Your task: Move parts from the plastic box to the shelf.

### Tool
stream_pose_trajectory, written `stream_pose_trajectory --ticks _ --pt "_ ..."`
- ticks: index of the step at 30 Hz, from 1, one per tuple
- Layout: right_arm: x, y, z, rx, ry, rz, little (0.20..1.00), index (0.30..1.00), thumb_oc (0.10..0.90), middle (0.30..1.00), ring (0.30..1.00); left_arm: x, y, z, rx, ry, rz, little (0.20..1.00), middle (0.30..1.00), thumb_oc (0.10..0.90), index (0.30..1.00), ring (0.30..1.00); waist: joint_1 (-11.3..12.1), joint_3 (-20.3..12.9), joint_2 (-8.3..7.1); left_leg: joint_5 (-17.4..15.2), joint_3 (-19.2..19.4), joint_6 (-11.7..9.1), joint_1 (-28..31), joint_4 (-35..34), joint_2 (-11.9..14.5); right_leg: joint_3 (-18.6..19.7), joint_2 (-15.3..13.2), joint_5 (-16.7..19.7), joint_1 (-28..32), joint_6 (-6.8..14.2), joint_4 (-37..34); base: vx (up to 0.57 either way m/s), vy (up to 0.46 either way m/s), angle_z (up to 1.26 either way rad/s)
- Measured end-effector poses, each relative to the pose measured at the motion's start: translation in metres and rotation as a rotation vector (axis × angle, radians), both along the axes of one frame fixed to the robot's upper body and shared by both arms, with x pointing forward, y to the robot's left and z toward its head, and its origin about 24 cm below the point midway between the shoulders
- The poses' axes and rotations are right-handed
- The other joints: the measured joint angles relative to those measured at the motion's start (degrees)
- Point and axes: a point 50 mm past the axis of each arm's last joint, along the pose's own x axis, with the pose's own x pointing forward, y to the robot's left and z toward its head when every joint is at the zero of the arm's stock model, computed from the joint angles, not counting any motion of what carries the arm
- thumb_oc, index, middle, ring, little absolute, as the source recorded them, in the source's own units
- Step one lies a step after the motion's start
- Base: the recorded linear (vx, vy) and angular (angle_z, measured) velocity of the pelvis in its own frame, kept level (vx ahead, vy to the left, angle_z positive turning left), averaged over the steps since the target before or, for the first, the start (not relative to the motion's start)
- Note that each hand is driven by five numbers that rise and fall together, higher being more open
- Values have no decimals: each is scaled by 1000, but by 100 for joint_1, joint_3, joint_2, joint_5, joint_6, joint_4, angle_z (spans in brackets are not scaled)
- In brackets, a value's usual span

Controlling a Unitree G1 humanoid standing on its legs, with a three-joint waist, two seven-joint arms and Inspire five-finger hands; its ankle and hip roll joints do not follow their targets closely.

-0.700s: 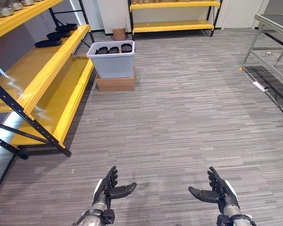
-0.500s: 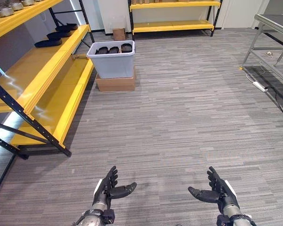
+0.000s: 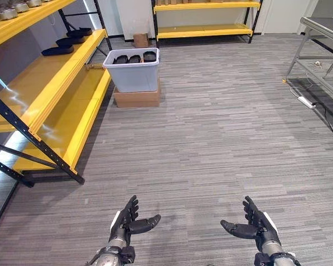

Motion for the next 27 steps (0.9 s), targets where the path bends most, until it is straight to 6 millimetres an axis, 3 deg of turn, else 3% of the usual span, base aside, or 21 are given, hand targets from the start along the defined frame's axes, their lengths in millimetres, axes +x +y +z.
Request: stream_pose_trajectory --ticks 27 --pt "1 0 0 -1 -4 3 1000 1000 900 1000 1000 2 1 1 12 -4 14 1000 1000 900 1000 1000 13 25 -32 11 -48 -13 -121 2 -2 -22 10 46 -40 -5 -68 1 1 0"
